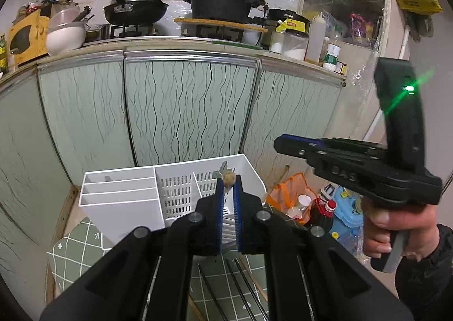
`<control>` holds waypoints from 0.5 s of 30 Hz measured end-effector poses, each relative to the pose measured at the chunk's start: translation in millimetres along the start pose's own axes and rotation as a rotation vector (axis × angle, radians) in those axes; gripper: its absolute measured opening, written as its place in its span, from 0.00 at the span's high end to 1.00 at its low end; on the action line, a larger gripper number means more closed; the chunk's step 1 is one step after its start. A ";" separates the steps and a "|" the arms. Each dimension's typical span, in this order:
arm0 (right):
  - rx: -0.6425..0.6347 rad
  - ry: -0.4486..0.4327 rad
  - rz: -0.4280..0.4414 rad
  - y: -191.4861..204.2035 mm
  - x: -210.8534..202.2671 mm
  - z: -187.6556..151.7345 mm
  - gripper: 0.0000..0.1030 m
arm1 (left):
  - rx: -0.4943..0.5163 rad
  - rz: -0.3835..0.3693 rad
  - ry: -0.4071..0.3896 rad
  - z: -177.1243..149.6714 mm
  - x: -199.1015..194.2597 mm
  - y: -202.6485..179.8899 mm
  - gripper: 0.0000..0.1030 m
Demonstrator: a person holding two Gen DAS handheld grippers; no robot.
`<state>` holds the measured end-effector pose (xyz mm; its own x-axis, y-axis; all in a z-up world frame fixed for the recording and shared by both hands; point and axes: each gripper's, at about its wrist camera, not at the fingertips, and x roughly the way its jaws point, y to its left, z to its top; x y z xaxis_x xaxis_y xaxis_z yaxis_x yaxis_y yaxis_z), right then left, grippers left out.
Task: Organize utensils
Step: 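Lower the chopsticks into the caddy slots and open both tools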
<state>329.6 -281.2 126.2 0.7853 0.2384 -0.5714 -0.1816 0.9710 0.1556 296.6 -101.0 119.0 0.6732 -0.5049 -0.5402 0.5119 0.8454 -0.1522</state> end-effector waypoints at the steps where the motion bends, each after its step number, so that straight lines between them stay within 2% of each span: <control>1: 0.003 -0.006 -0.001 -0.8 -1.8 -0.5 0.81 | 0.001 0.000 0.001 0.4 1.8 0.8 0.92; 2: 0.004 -0.018 -0.003 -1.7 -4.9 -1.5 0.75 | 0.003 0.002 0.005 0.3 4.9 1.8 0.92; 3: 0.004 -0.027 -0.004 -1.8 -7.8 -2.1 0.64 | 0.005 0.004 0.004 0.2 6.9 2.5 0.91; 4: 0.003 -0.035 -0.009 -2.0 -11.1 -2.7 0.55 | 0.009 0.009 0.002 0.1 8.5 3.5 0.85; 5: 0.000 -0.044 -0.016 -2.1 -15.3 -4.2 0.52 | 0.009 0.011 0.001 1.2 10.0 3.8 0.80; 6: -0.002 -0.047 -0.019 -2.0 -18.4 -4.9 0.47 | 0.007 0.021 -0.001 1.3 10.6 5.1 0.61; 7: -0.003 -0.049 -0.019 -1.7 -21.3 -5.6 0.44 | 0.005 0.030 -0.004 1.7 10.7 6.1 0.30; 8: -0.005 -0.054 -0.019 -1.4 -25.4 -7.0 0.42 | 0.002 0.049 -0.019 1.9 9.0 7.2 0.21; 11: -0.010 -0.071 -0.029 -0.8 -36.1 -10.0 0.30 | 0.007 0.076 -0.054 2.1 0.4 7.9 0.11; 15: -0.026 -0.096 -0.038 4.5 -53.7 -19.3 0.10 | 0.010 0.119 -0.063 -1.1 -12.3 8.4 0.09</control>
<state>275.2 -289.3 142.1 0.8449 0.1993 -0.4964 -0.1646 0.9798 0.1133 292.1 -87.6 123.4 0.7615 -0.4115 -0.5008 0.4314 0.8984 -0.0822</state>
